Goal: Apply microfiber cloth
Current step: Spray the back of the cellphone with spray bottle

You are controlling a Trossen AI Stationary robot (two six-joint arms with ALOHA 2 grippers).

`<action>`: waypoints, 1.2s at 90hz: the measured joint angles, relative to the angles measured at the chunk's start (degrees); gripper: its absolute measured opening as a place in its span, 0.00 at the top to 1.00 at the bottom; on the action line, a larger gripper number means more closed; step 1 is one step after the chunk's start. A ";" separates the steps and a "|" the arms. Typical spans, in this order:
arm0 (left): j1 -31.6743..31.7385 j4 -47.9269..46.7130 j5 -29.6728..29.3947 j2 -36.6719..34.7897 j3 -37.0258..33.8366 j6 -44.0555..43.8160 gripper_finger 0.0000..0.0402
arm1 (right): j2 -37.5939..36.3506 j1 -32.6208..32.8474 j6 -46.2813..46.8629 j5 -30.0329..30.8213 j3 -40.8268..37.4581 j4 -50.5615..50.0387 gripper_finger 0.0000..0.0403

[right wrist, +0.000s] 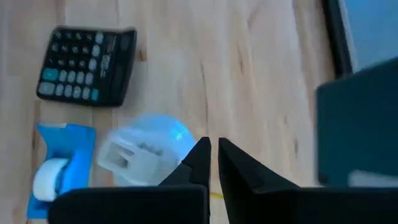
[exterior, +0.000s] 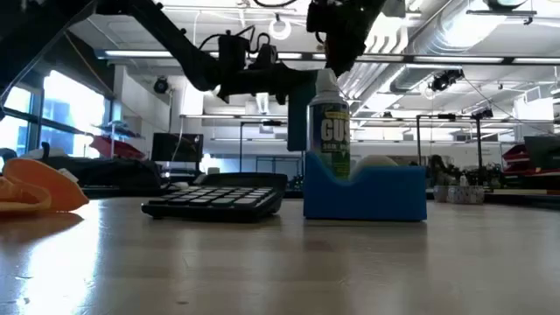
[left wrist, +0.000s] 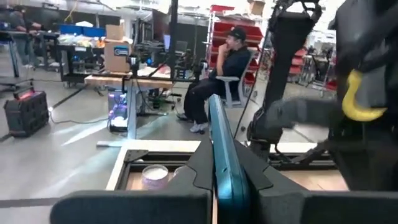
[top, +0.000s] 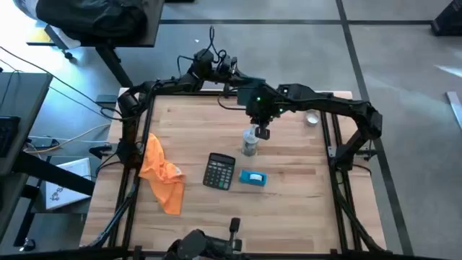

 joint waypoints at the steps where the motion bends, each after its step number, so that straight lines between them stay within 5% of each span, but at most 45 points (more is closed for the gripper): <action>1: -0.04 0.01 -0.02 0.00 0.00 0.09 1.00 | -0.02 0.10 0.02 0.18 0.29 -0.15 1.00; 70: -3.66 0.35 -1.06 0.13 0.70 4.39 1.00 | -1.92 1.76 1.85 3.51 0.51 -6.31 1.00; 93: -3.95 0.68 -1.70 1.14 0.74 4.20 1.00 | -3.88 0.15 -7.73 1.28 0.51 -6.27 1.00; 108: -5.62 6.08 -7.74 3.65 2.37 4.91 1.00 | -3.52 -1.24 -18.08 -2.59 0.51 -6.16 1.00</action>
